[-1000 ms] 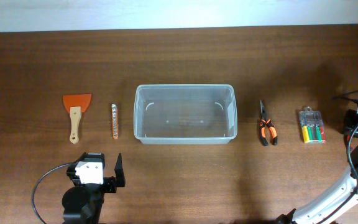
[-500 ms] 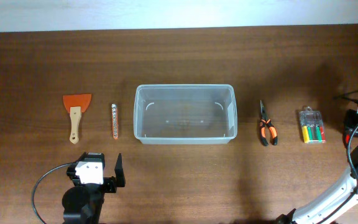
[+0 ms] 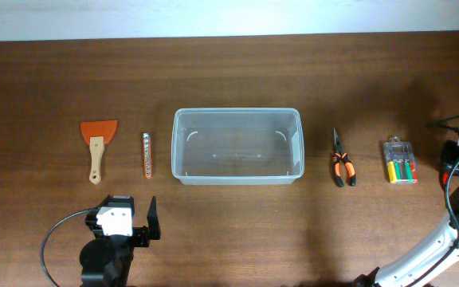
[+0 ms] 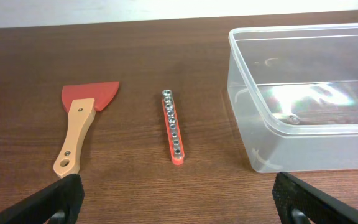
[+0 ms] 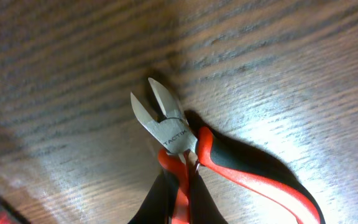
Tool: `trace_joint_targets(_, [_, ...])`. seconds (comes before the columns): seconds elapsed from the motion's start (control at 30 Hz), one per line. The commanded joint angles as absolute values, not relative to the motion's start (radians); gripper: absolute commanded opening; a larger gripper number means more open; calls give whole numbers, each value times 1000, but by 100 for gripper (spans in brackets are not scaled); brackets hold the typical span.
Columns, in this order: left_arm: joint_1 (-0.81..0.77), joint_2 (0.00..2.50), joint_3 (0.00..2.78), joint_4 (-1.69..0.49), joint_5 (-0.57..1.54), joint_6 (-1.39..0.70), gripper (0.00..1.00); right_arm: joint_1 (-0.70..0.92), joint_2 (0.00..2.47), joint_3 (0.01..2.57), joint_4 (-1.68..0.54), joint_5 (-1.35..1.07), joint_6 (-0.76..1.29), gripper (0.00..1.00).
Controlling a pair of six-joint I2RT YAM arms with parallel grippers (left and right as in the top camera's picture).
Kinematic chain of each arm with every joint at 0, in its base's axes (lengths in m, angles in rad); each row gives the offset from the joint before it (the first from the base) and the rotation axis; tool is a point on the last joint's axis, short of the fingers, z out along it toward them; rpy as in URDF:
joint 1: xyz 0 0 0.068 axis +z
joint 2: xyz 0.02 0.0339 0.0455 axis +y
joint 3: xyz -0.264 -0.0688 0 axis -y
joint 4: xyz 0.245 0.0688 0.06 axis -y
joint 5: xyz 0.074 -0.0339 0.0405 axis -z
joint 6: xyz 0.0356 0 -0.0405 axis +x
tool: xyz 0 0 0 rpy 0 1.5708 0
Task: Pack container
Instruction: 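Lower the right gripper and grasp the red-handled pliers at the joint, then carry the red pliers over the clear box and release inside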
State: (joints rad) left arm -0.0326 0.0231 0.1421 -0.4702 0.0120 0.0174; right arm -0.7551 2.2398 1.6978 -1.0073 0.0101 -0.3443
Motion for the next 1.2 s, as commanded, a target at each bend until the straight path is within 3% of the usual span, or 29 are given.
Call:
trace_joint_targets(0.0, [-38, 17, 135, -467, 23, 15, 99, -759, 2245, 1740, -1033, 10, -339, 4])
trace_joint_targets(0.43, [-38, 17, 135, -467, 23, 15, 99, -699, 2231, 1947, -1171, -19, -331, 4])
trace_joint_targets(0.77, [-38, 17, 135, -467, 23, 15, 99, -480, 2230, 2245, -1343, -19, -332, 5])
trace_joint_targets(1.17, [-38, 17, 135, -467, 23, 15, 99, -109, 2230, 2546, -1538, -53, -332, 4])
